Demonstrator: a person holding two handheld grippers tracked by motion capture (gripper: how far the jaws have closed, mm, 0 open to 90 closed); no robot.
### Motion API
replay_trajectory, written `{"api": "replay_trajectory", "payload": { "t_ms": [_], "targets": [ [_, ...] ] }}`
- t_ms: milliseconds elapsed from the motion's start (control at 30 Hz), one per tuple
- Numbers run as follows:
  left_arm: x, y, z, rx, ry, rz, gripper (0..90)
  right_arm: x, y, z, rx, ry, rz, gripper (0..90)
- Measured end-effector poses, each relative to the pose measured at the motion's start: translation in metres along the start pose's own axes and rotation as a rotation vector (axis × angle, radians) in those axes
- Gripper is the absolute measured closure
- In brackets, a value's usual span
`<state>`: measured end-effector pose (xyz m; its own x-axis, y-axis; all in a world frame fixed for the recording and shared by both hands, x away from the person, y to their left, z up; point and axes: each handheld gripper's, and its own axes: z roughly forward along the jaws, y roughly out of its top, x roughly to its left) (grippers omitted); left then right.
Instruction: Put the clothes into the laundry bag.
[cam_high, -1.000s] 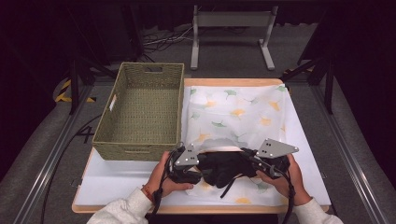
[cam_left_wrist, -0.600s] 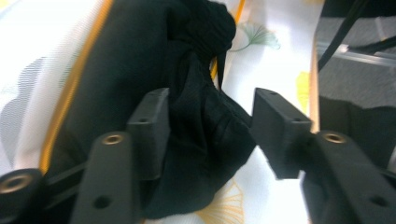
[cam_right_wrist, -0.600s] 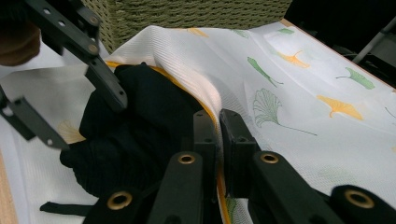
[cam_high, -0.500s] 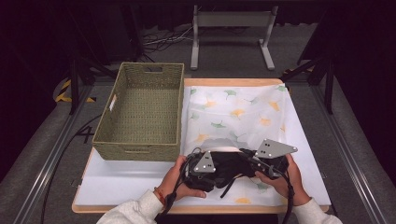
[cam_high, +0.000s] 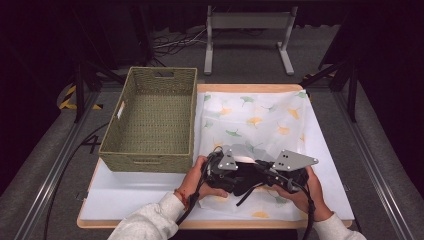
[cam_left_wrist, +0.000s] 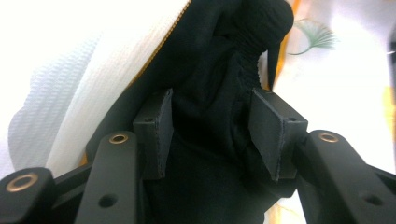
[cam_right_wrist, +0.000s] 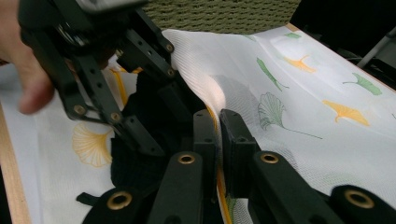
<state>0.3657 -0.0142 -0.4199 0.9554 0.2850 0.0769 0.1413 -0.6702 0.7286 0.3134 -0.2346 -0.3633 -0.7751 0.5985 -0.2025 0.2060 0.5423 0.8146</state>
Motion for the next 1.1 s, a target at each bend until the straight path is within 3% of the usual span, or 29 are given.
{"api": "replay_trajectory", "payload": {
  "t_ms": [133,267,333,367,467,500,700,800,867,900,1100],
  "targets": [
    [0.002,0.0,0.003,0.035,0.065,0.02,61.2,0.003,0.002,-0.001,0.0,0.014,-0.012,86.7],
    [0.008,-0.004,0.004,0.029,0.117,-0.025,68.3,0.005,0.002,-0.002,0.001,0.029,-0.019,88.6],
    [0.011,-0.005,0.004,0.02,0.115,-0.04,70.9,0.006,0.002,-0.002,0.002,0.033,-0.019,89.4],
    [0.015,-0.007,0.004,-0.001,0.118,-0.066,72.2,0.006,0.002,-0.001,0.008,0.032,-0.03,90.0],
    [0.019,-0.009,0.004,-0.004,0.129,-0.08,74.7,0.007,0.002,-0.001,0.011,0.03,-0.03,90.0],
    [0.021,-0.01,0.003,-0.009,0.114,-0.089,74.9,0.005,0.001,0.0,0.013,0.022,-0.029,89.5],
    [0.02,-0.009,0.003,-0.004,0.133,-0.081,76.6,0.0,-0.002,-0.001,0.022,0.006,-0.016,80.6],
    [0.02,-0.009,0.003,-0.01,0.129,-0.086,77.9,-0.001,-0.005,0.002,0.049,-0.031,-0.032,75.4],
    [0.02,-0.009,0.003,-0.014,0.128,-0.089,79.4,-0.003,-0.006,0.003,0.058,-0.022,-0.03,74.2],
    [0.02,-0.009,0.003,-0.013,0.126,-0.087,79.7,-0.005,-0.01,0.009,0.089,-0.023,-0.028,69.0],
    [0.02,-0.009,0.002,-0.017,0.119,-0.085,80.9,-0.009,-0.015,0.021,0.127,-0.042,-0.027,67.9]
  ]
}}
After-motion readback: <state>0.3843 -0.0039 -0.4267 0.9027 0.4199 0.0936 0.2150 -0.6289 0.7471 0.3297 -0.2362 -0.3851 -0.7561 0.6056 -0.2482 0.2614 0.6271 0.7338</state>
